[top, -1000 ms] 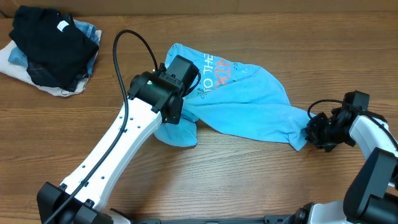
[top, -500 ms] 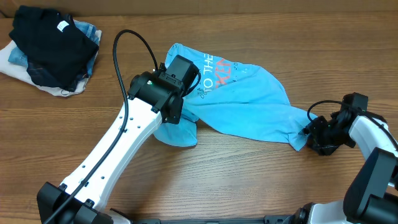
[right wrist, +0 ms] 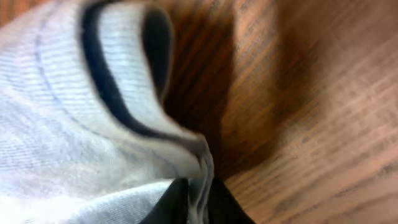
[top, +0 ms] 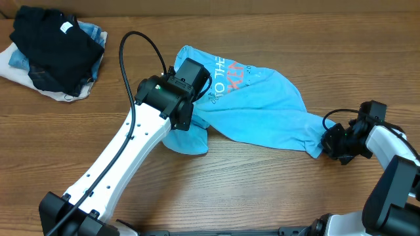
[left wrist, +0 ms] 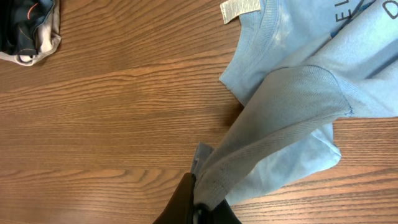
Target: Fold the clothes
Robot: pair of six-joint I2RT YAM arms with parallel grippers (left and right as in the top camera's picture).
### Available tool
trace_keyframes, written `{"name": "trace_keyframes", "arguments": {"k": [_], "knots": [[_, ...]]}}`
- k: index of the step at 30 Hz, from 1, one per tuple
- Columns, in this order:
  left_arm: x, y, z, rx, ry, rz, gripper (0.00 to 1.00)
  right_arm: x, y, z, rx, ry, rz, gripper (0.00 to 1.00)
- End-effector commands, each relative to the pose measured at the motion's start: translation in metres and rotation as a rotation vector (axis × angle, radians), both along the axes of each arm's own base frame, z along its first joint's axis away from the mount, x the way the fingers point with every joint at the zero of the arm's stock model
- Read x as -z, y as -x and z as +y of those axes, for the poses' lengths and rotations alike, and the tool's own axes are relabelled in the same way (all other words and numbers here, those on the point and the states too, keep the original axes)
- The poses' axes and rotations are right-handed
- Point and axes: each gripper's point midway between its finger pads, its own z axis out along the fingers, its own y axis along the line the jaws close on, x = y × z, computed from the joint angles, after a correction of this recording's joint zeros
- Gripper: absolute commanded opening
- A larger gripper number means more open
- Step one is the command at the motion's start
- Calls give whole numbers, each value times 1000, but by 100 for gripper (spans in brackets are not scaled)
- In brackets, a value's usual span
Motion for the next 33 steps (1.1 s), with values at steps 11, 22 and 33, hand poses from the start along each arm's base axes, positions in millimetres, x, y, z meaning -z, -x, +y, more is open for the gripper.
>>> {"name": "trace_keyframes", "arguments": {"k": [11,22,33], "knots": [[-4,-3,0,-24,18,-14,4,-52,-57,-26,17,72,-156,13],[-3,-5,-3,-23,31,-20,4,-64,-138,-68,131,230,-447,17],[-3,-8,-11,-5,72,-25,4,-76,-148,-64,115,96,-435,97]]}}
